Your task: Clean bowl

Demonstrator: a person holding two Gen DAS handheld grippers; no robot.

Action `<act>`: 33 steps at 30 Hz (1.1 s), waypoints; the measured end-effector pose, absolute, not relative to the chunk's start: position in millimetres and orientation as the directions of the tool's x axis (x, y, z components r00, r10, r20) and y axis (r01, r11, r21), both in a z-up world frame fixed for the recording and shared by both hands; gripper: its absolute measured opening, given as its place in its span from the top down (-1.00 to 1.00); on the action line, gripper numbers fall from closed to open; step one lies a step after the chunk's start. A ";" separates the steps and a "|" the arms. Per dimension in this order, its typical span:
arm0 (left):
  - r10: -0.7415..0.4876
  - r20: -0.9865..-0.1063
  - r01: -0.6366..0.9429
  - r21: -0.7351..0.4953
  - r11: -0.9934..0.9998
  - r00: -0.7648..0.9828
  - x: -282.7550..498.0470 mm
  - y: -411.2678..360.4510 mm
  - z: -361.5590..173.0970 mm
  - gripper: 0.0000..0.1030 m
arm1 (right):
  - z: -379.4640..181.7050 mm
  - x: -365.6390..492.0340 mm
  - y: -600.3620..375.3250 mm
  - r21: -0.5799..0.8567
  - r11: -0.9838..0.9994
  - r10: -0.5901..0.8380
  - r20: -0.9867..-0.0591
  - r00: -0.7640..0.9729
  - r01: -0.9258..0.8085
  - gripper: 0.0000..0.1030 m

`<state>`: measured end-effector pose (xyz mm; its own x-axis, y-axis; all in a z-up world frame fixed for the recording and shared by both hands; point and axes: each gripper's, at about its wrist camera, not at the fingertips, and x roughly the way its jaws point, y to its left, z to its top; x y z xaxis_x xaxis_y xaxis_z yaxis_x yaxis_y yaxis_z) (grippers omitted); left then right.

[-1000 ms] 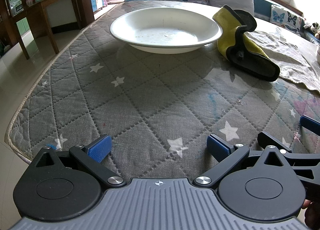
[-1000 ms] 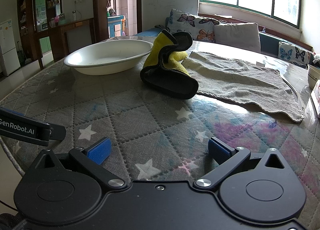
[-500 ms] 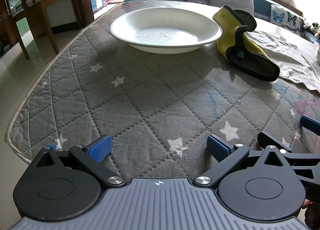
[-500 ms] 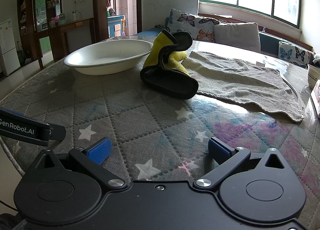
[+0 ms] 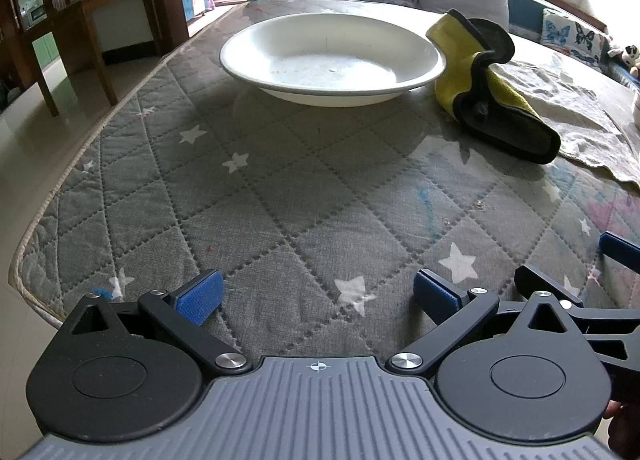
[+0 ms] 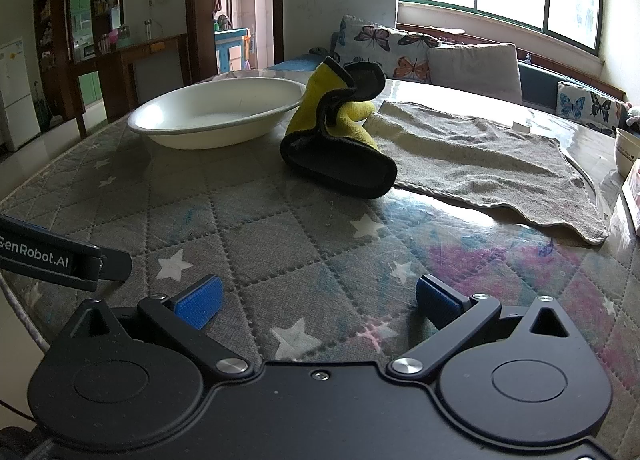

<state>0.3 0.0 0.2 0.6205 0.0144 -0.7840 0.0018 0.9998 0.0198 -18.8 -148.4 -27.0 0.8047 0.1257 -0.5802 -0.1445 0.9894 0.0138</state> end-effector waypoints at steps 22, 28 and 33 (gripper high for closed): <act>0.012 -0.806 0.009 0.021 1.000 0.592 7.9 0.9 2.6 -0.99 | -24.4 -16.4 -147.5 0.014 0.990 0.123 -0.597 0.793 -0.142 -1.00; 0.006 -0.816 0.017 0.020 1.000 0.579 11.4 1.4 3.6 -0.99 | -22.2 -14.3 -145.8 0.018 0.989 0.126 -0.611 0.782 -0.145 -1.00; 0.003 -0.823 0.023 0.019 1.000 0.568 13.4 2.1 4.2 -0.99 | -20.9 -12.7 -142.6 0.021 0.987 0.140 -0.619 0.773 -0.162 -1.00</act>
